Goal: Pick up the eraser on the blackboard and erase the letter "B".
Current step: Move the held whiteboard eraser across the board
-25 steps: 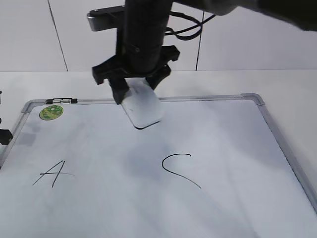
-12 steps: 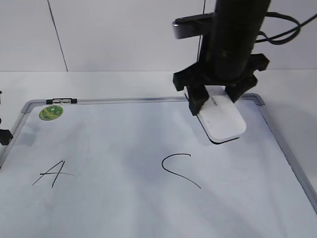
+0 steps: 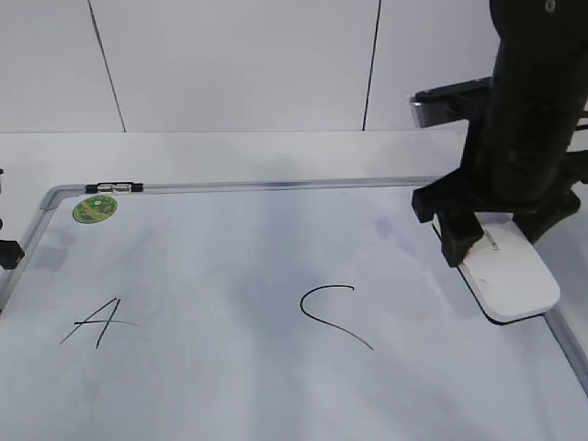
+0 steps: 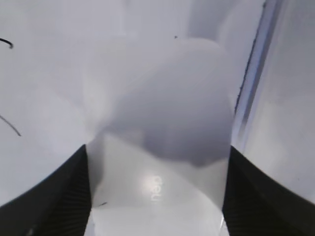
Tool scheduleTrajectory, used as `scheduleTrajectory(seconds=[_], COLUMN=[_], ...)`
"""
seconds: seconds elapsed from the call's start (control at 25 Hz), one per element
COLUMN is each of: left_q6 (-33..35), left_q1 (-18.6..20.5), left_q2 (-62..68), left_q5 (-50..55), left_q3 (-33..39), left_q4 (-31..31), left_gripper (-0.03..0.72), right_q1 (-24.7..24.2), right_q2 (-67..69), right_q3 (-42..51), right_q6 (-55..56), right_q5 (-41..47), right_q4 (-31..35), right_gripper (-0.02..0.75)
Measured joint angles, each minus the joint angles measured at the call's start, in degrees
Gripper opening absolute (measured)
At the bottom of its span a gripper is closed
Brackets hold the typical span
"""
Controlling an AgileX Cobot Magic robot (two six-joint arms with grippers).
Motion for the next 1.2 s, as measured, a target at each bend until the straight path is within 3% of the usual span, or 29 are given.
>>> scheduleTrajectory(seconds=[0.52,1.2], left_q6=[0.0,0.0], left_q1=[0.0,0.0], left_q2=[0.0,0.0], left_q5=[0.08,0.08], left_q3=[0.0,0.0], left_q4=[-0.38,-0.47], left_gripper=[0.02,0.02], right_q1=[-8.77,-9.84], right_q2=[3.14,11.25], right_q3=[2.4,2.4], right_q6=[-0.97,-4.8], right_q5=[-2.02,-9.52], right_q4=[-1.25,-0.35], right_gripper=[0.509,0.509])
